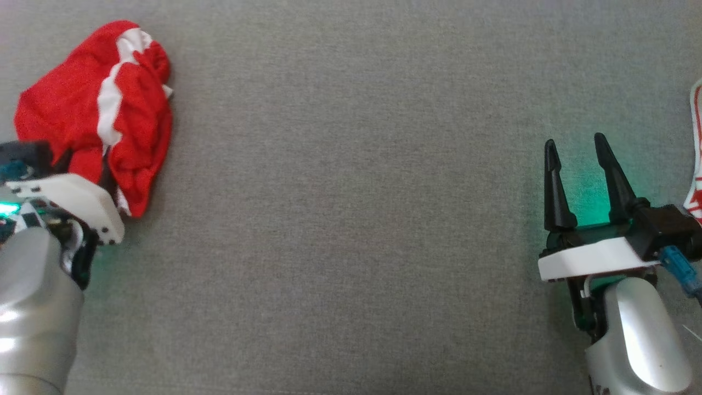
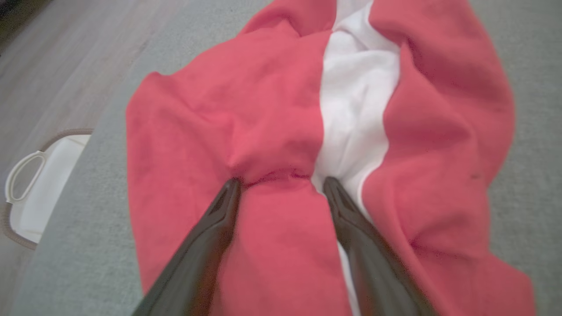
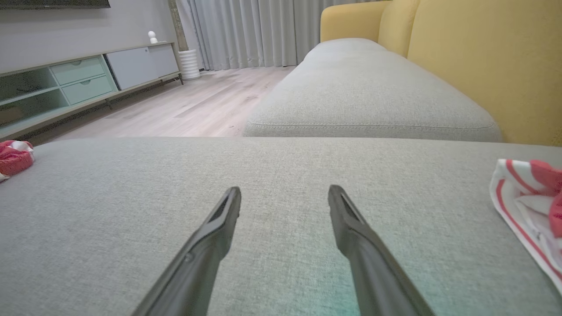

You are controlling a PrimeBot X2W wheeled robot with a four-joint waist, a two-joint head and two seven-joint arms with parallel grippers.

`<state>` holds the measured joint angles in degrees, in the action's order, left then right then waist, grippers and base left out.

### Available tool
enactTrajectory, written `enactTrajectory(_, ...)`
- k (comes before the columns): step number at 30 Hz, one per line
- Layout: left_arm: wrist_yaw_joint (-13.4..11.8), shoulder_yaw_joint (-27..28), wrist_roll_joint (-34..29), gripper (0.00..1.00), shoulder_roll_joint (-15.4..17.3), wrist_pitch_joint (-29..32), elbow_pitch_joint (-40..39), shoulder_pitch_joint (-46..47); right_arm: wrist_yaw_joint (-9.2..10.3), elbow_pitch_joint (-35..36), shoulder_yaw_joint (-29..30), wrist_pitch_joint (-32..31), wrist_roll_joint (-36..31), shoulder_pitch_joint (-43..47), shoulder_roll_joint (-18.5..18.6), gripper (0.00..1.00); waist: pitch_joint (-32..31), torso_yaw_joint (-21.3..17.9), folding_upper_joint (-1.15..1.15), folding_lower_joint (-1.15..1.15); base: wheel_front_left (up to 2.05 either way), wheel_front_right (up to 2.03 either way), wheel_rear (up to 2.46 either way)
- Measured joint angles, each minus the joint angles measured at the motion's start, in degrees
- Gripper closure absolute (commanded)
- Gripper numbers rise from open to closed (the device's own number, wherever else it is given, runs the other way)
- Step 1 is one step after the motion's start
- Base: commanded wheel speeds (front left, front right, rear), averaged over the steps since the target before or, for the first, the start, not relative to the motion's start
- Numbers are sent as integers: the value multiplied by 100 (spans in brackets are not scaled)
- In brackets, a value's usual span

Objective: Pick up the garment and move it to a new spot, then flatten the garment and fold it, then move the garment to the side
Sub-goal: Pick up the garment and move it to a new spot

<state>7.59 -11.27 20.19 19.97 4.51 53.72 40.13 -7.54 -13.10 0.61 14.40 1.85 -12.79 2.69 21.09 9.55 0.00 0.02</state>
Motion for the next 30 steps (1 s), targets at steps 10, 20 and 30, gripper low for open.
enactTrajectory(10, -1, -592, 1145, 100, 222, 310, 334, 415, 0, 49, 43, 7, -41, -80, 1, 0, 166, -171, 0, -1, 0, 0, 0)
enactTrajectory(20, -1, -1083, 1906, 100, 290, -1061, -402, 372, 0, -73, 1, 18, 148, -48, 1, 0, -411, -136, 0, -2, 0, 0, 0)
enactTrajectory(30, -1, -1650, 2369, 100, 426, -1522, -2249, 99, 0, -185, -102, 23, 441, 297, -1, 0, -1151, -307, 0, -4, 0, 0, 0)
